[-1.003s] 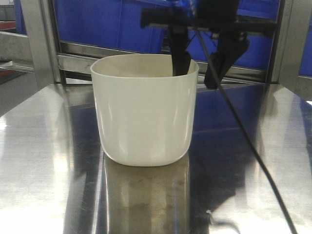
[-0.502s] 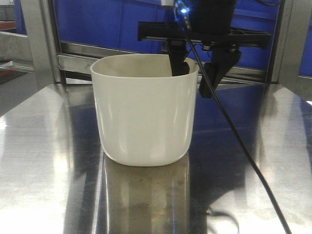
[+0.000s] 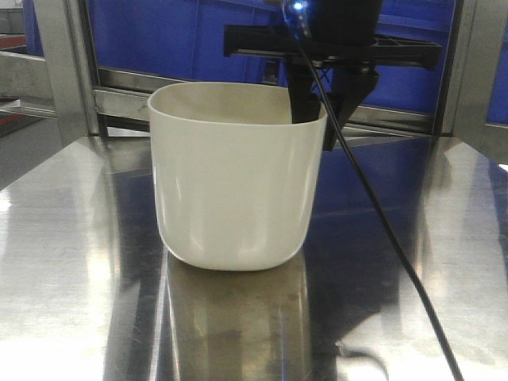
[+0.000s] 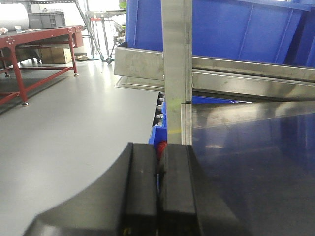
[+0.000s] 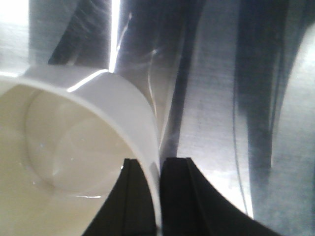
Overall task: Move white bin to right shelf second layer
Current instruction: 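Lift the white bin off the table with the right gripper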
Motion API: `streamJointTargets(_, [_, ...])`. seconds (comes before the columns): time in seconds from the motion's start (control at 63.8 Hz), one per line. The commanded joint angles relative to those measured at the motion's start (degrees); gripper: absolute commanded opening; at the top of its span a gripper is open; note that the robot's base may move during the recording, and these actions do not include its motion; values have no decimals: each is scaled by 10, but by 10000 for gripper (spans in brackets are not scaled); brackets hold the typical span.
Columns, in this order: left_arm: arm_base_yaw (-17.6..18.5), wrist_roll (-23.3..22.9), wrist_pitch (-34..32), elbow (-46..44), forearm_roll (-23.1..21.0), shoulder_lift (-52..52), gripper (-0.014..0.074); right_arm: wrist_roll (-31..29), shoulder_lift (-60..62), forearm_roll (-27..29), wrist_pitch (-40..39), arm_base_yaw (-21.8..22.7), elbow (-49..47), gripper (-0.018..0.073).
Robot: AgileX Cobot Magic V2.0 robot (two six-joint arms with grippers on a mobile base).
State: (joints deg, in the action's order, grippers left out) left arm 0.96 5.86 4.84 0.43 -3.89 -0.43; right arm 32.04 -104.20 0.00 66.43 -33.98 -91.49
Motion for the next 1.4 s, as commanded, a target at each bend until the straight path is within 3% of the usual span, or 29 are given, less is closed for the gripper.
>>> streamJointTargets(0.0, [2,-1,-48,21,-3,-8,85,-15,48,0,-4,1,-21,57])
streamJointTargets(0.157, [2,-1,-48,21,-3,-8,85,-34,87,-20,-2,4,-8,57])
streamJointTargets(0.376, [2,-1,-48,21,-3,-8,85,-34,192,-46,-10,35,113,57])
streamJointTargets(0.517, [2,-1,-48,21,-3,-8,85,-53,267,-47,-29,78,198,57])
streamJointTargets(0.831, [2,-1,-48,21,-3,-8,85,-177,435,-45,-74,210,337,57])
streamJointTargets(1.129, [2,-1,-48,21,-3,-8,85,-274,549,17,-86,355,428,57])
streamJointTargets(1.379, [2,-1,-48,21,-3,-8,85,-276,601,23,-89,372,461,57])
